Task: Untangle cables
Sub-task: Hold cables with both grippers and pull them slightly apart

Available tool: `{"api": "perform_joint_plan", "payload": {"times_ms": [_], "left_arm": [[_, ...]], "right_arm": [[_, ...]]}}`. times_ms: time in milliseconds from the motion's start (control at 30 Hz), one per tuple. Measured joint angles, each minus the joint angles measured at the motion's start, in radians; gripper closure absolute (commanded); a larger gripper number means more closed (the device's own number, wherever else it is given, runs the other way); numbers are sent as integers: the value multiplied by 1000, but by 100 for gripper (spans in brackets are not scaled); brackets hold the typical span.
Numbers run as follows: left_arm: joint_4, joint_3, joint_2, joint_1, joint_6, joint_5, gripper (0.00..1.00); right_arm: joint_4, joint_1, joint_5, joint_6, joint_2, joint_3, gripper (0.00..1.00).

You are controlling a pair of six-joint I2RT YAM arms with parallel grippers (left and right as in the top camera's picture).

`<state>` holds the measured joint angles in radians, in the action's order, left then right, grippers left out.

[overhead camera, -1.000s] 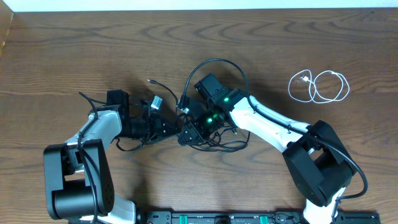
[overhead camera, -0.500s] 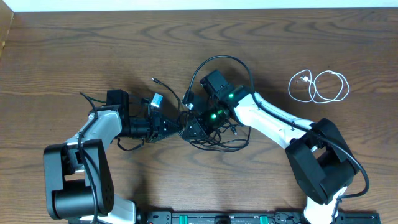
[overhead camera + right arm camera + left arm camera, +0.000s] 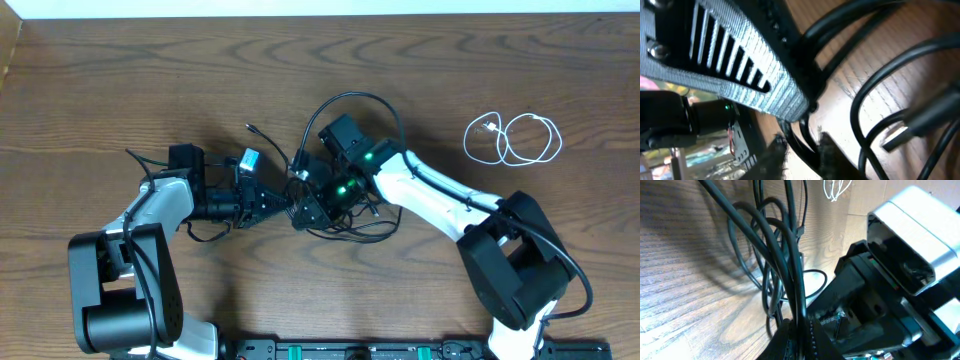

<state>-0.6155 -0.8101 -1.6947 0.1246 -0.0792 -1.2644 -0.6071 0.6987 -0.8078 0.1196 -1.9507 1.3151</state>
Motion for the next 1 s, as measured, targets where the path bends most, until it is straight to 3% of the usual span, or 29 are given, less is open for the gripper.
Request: {"api": "perform_joint_plan", "payload": {"times_ms": [333,400,467,1000], "left_arm": [[14,0,0,5,0,22,91],[15,0,0,6,0,38,83],[11,0,0,6,2,44,66],[8,0,0,5,-1,93,63]], "right_arm": [[35,0,-16,16,-1,-2,99],[37,-8,-23,34,-3,-2,99],[45,-19,-25,42,-4,-3,99],[48,-89,-55,82,-5,-3,99]]}}
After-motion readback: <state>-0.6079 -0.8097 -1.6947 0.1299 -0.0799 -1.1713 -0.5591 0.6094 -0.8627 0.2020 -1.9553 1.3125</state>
